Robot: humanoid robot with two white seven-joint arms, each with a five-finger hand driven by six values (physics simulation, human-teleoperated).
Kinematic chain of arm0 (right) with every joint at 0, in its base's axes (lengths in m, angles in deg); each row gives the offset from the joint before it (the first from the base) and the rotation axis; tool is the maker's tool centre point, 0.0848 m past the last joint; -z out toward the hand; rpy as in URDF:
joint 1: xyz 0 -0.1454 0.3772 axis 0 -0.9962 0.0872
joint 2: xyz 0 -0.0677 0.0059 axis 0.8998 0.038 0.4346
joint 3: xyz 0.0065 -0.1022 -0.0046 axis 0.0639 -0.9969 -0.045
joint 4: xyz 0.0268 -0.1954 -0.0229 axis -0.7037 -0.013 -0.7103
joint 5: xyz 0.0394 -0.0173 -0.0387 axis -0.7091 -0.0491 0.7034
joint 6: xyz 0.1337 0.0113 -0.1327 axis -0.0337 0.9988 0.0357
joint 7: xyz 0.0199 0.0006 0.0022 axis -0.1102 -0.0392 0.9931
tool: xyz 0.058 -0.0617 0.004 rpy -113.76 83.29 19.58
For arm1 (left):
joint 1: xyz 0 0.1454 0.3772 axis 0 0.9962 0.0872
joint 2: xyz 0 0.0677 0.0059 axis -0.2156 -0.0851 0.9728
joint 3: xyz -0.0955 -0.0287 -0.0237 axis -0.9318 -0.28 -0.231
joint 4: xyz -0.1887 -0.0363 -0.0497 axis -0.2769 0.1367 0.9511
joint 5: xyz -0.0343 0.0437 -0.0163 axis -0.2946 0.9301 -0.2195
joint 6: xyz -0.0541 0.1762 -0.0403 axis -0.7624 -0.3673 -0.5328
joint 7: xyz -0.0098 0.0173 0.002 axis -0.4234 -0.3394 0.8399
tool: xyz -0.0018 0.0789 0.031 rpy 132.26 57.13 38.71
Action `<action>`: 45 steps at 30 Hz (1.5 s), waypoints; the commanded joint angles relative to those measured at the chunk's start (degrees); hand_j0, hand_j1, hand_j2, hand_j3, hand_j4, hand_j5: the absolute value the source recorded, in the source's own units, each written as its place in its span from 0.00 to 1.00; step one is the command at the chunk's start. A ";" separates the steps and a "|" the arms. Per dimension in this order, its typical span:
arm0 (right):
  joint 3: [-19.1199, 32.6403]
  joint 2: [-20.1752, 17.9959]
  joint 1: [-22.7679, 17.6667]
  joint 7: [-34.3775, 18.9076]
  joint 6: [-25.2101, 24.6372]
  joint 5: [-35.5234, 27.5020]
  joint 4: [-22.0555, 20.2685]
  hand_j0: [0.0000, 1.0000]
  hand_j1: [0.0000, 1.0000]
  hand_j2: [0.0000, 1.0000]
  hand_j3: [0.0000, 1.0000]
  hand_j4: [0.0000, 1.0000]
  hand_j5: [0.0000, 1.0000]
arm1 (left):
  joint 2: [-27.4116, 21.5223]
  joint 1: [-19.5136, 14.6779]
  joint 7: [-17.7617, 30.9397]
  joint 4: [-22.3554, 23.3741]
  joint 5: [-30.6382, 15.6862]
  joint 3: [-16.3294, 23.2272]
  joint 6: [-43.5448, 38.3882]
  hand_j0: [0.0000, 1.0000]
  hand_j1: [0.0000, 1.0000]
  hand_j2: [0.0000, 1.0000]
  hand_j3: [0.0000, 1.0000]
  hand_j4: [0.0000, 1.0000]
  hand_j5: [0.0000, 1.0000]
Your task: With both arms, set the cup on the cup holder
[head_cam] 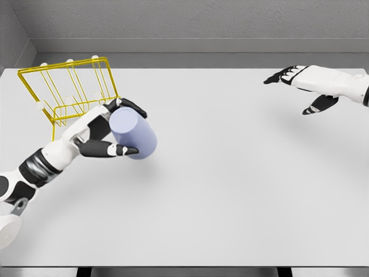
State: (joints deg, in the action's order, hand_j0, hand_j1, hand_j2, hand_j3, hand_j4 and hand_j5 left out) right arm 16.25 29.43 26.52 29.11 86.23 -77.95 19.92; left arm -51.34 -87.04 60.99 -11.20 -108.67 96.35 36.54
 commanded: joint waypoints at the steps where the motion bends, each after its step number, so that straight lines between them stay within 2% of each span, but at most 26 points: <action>1: 0.07 -0.14 -0.09 0.03 -0.10 -0.40 0.10 1.00 1.00 1.00 1.00 1.00 1.00 | -0.34 0.00 -0.08 -0.25 -0.73 -1.17 -0.09 0.42 0.42 0.42 0.42 0.42 0.42; 5: 0.07 0.03 0.00 0.03 -0.10 -0.40 0.10 1.00 1.00 1.00 1.00 1.00 1.00 | -1.30 -0.53 -0.08 -0.25 -1.35 -2.05 -0.09 0.42 0.42 0.42 0.42 0.42 0.42; 9: 0.07 0.03 -0.09 0.03 -0.10 -0.40 0.10 1.00 1.00 1.00 1.00 1.00 1.00 | -3.85 -2.46 -0.08 -0.16 -3.90 -2.05 -0.09 0.42 0.42 0.42 0.42 0.42 0.42; 15: 0.07 0.12 0.00 0.03 -0.10 -0.40 0.10 1.00 1.00 1.00 1.00 1.00 1.00 | -4.29 -5.71 -0.43 0.45 -4.25 -2.58 -0.44 0.42 0.42 0.42 0.42 0.42 0.42; 16: 0.07 0.12 0.00 0.03 -0.10 -0.40 0.10 1.00 1.00 1.00 1.00 1.00 1.00 | -4.29 -6.68 -0.43 0.98 -4.25 -2.58 -0.44 0.42 0.42 0.42 0.42 0.42 0.42; 19: 0.07 0.12 0.00 0.03 -0.10 -0.40 0.10 1.00 1.00 1.00 1.00 1.00 1.00 | -4.29 -6.77 -0.43 2.39 -4.16 -4.24 -0.53 0.42 0.42 0.42 0.42 0.42 0.42; 28: 0.07 -0.06 0.00 0.03 -0.10 -0.40 0.10 1.00 1.00 1.00 1.00 1.00 1.00 | -4.82 -8.26 -0.43 7.57 -4.16 -4.33 -0.53 0.42 0.42 0.42 0.42 0.42 0.42; 36: 0.07 0.03 0.00 0.03 -0.10 -0.40 0.10 1.00 1.00 1.00 1.00 1.00 1.00 | -3.94 -12.04 -0.43 12.49 -3.28 -3.54 -0.62 0.42 0.42 0.42 0.42 0.42 0.42; 45: 0.07 0.12 0.00 0.03 -0.10 -0.40 0.10 1.00 1.00 1.00 1.00 1.00 1.00 | -3.94 -11.78 -0.26 14.08 -3.28 -3.54 -0.62 0.42 0.42 0.42 0.42 0.42 0.42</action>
State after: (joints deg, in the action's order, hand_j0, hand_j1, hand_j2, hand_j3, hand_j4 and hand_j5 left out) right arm 16.25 29.55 26.52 29.11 86.23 -77.99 20.02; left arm -55.18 -98.73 60.74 2.29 -111.56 92.82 35.97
